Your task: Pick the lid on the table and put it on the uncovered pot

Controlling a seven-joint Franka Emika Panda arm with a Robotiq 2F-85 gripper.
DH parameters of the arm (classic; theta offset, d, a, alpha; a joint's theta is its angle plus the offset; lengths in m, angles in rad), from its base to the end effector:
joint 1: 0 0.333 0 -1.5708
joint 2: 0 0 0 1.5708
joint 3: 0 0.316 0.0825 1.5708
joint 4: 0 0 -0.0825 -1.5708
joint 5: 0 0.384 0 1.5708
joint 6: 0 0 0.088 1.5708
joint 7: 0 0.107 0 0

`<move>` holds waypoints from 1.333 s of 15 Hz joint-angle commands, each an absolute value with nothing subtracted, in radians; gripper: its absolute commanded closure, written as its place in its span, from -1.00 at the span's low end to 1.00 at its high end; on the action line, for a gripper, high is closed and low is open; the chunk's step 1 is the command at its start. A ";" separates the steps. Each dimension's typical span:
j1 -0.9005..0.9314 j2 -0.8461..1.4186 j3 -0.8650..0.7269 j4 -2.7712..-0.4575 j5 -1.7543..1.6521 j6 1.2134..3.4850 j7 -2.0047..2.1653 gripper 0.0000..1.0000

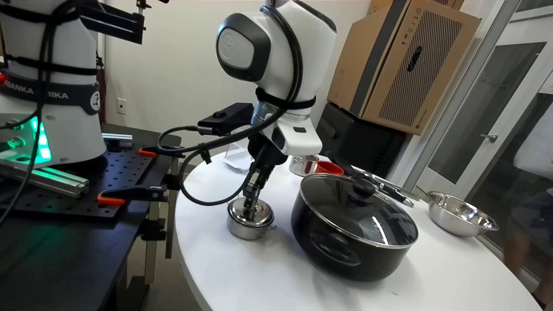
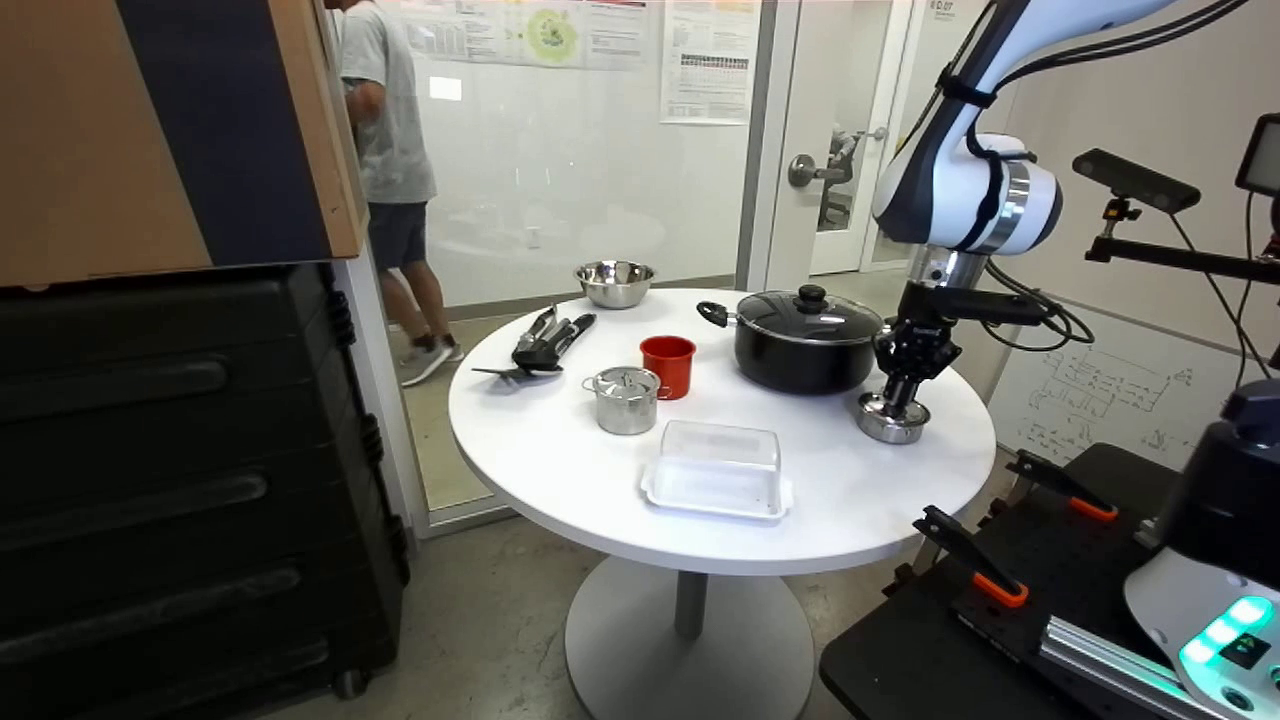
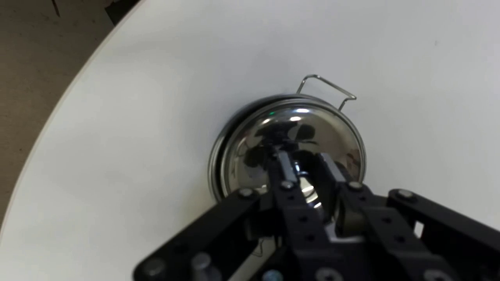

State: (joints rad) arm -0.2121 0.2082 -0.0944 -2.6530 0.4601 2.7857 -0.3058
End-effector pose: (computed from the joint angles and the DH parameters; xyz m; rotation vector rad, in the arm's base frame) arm 0.3812 -0.1443 0.1651 -2.9311 0.6509 0.0422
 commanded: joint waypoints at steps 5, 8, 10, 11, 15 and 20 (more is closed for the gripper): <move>-0.196 0.223 -0.105 -2.644 0.437 2.805 -0.262 0.91; -0.197 0.226 -0.107 -2.646 0.437 2.810 -0.263 0.91; -0.199 0.228 -0.109 -2.646 0.437 2.811 -0.264 0.91; -0.200 0.229 -0.110 -2.647 0.438 2.812 -0.265 0.91; -0.199 0.236 -0.116 -2.647 0.439 2.813 -0.263 0.14; -0.202 0.212 -0.131 -2.663 0.437 2.825 -0.265 -0.43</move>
